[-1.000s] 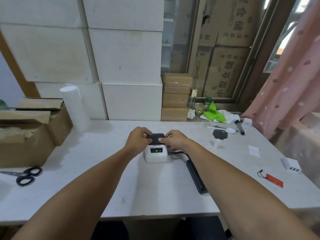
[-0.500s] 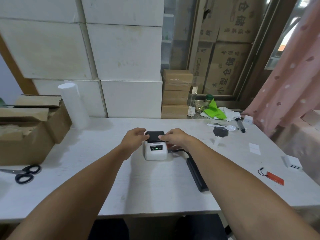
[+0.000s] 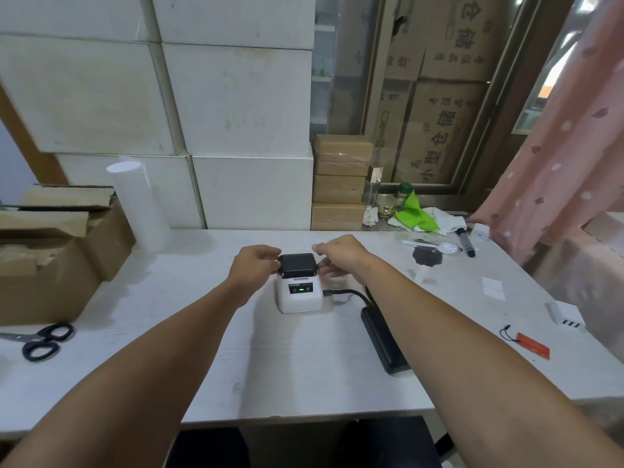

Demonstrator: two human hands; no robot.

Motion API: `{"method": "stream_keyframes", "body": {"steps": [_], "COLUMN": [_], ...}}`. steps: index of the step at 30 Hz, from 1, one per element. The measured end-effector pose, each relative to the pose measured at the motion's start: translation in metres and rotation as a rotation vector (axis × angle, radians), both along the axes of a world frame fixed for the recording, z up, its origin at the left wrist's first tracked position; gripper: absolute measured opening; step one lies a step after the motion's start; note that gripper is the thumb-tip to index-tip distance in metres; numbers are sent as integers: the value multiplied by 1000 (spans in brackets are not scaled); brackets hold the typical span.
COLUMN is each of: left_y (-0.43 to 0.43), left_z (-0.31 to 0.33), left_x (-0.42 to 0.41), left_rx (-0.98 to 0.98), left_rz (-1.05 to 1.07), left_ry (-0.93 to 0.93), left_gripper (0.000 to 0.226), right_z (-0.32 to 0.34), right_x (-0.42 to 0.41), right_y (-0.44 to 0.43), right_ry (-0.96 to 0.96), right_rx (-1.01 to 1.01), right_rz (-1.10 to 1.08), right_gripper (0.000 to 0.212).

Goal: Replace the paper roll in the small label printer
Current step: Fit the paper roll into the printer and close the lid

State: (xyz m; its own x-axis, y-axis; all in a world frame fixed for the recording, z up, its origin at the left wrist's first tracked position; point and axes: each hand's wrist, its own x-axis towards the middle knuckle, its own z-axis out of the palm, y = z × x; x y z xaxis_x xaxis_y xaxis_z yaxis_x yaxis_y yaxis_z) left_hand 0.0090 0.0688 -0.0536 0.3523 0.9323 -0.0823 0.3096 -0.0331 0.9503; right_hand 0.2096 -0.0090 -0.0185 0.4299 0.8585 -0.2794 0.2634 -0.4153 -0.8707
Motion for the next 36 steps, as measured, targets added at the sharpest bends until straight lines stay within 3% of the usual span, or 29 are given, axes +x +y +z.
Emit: {"method": "stream_keyframes", "body": {"steps": [7,11,16,20,23,29,36], "left_y": [0,-3,-3,4,7,13,17], "left_z": [5,3,7,11,11,11,7], "left_x": [-1,-2,4,7,10,19,19], "left_rx": [-7,90,302,361,303,268,246], "left_rz": [5,-24,55,67,71,155,154], "left_ry": [-18,38,137,150,118,105,70], "left_gripper": [47,51,32,21,18,16,17], "right_z": [5,1,5,4,-1,-17,-22], "right_x": [2,3,5,5,5,-2,-8], "right_y": [-7,-8,-6,-6,-10,-9,-2], "right_ry": [227,366,507,535,372,-211,-390], "right_rx": [60,98,142,174,152,119,126], "right_rz": [-79,-120,-149,-158,-106,127,214], "right_gripper": [34,32,22,11,9,19,45]}}
